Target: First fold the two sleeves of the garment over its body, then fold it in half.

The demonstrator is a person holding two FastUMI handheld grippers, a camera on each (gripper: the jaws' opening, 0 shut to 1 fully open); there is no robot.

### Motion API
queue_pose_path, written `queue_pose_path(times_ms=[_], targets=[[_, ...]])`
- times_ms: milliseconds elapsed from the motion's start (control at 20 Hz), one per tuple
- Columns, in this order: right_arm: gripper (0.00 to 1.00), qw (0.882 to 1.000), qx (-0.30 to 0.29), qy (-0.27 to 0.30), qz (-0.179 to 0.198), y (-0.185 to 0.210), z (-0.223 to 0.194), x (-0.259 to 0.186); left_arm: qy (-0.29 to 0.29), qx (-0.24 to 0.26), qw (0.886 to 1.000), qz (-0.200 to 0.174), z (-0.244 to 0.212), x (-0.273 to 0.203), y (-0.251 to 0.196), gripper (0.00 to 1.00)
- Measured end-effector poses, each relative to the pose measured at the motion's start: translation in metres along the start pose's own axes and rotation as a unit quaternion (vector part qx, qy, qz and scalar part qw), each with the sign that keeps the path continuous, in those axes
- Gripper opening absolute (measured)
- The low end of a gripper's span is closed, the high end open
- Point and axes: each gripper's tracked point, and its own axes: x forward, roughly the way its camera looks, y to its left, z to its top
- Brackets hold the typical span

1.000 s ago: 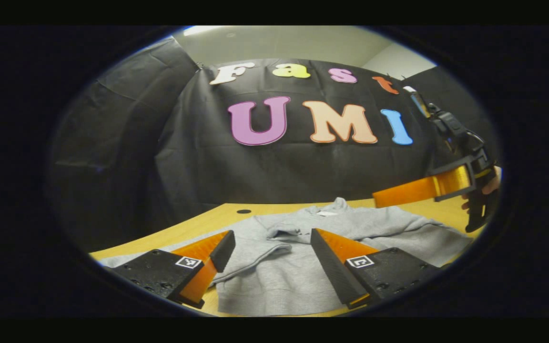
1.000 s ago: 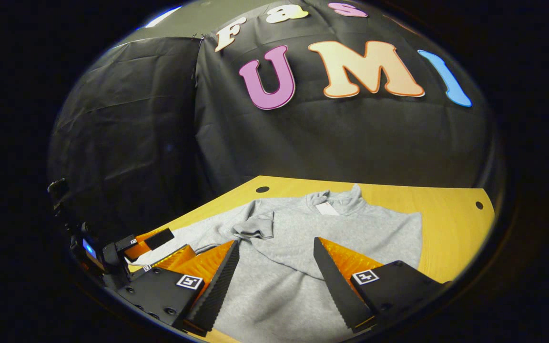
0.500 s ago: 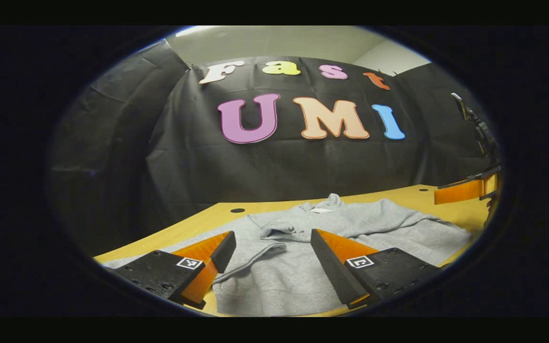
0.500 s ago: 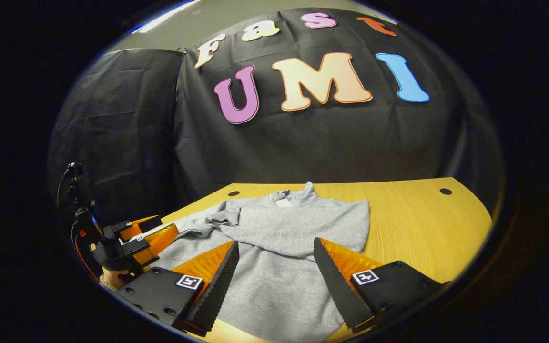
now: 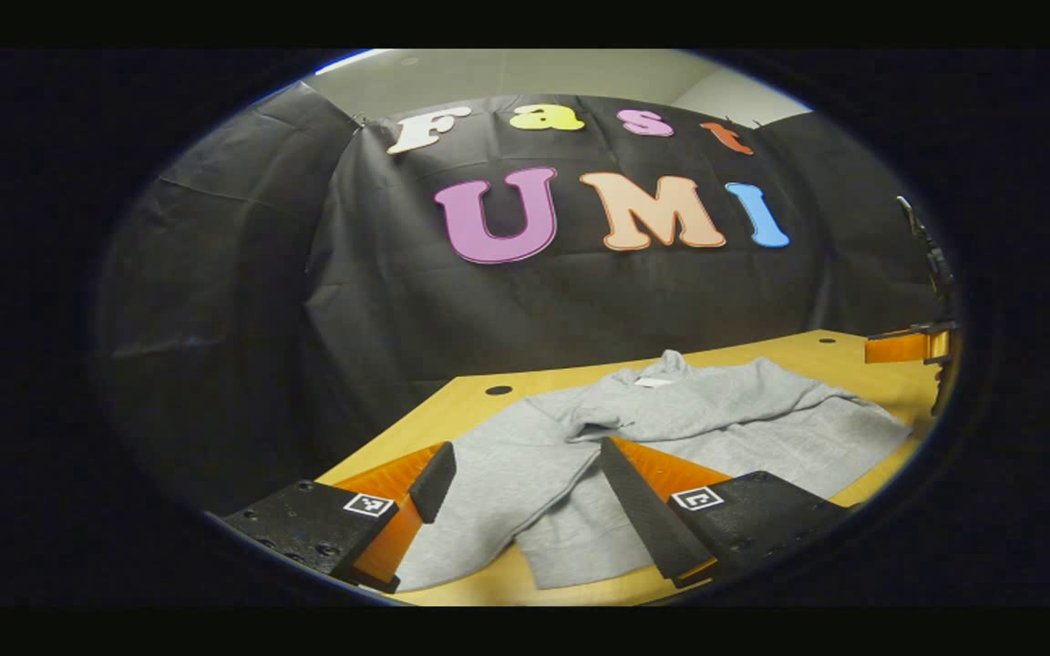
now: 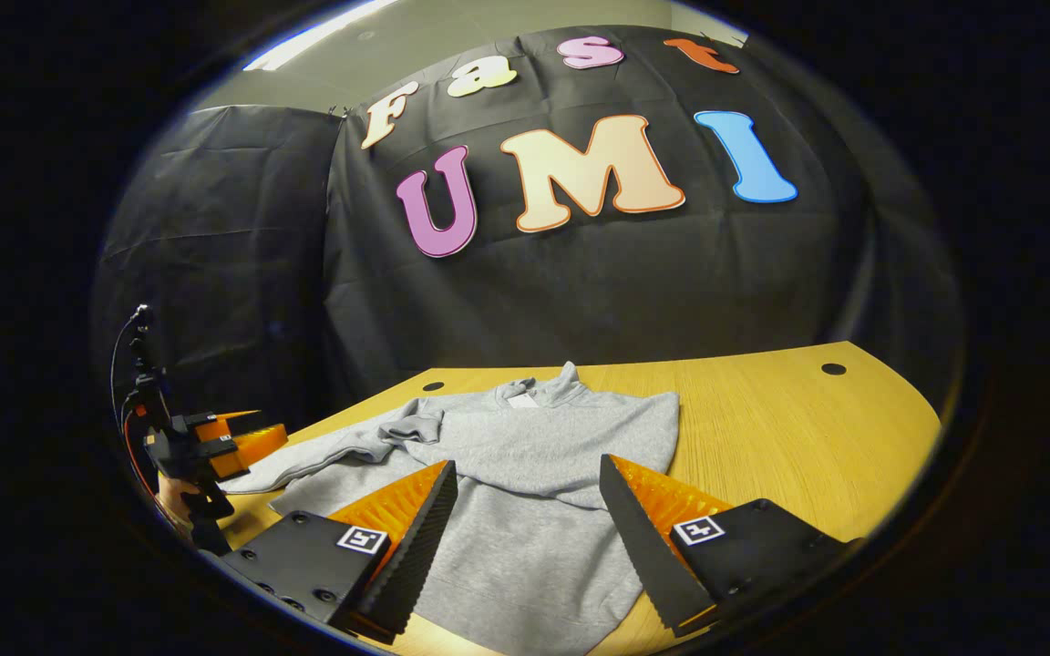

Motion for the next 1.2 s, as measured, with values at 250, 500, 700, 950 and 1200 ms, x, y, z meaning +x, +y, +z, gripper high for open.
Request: queue_pose_path(times_ms=[250, 500, 700, 950, 1200], targets=[[0.98, 1.000, -0.003, -0.002, 0.005, 0.006, -0.001, 0.000, 0.051, -0.006, 0.998, 0.029, -0.019, -0.038, 0.060, 0.94], [0.97, 1.000, 0.010, 0.001, 0.010, 0.010, -0.004, 0.001, 0.120, -0.001, 0.990, 0.069, -0.065, -0.072, 0.099, 0.94], [0.98, 1.000, 0.005, 0.008, 0.011, 0.013, -0.012, 0.002, 0.160, -0.037, 0.982, 0.090, -0.099, -0.088, 0.111, 0.94], [0.98, 1.000, 0.003, 0.017, 0.010, 0.014, -0.020, 0.003, 0.186, -0.055, 0.976, 0.103, -0.126, -0.092, 0.118, 0.94], [0.97, 1.000, 0.005, 0.017, 0.007, 0.011, -0.019, 0.003, 0.207, -0.075, 0.969, 0.109, -0.141, -0.097, 0.119, 0.94]])
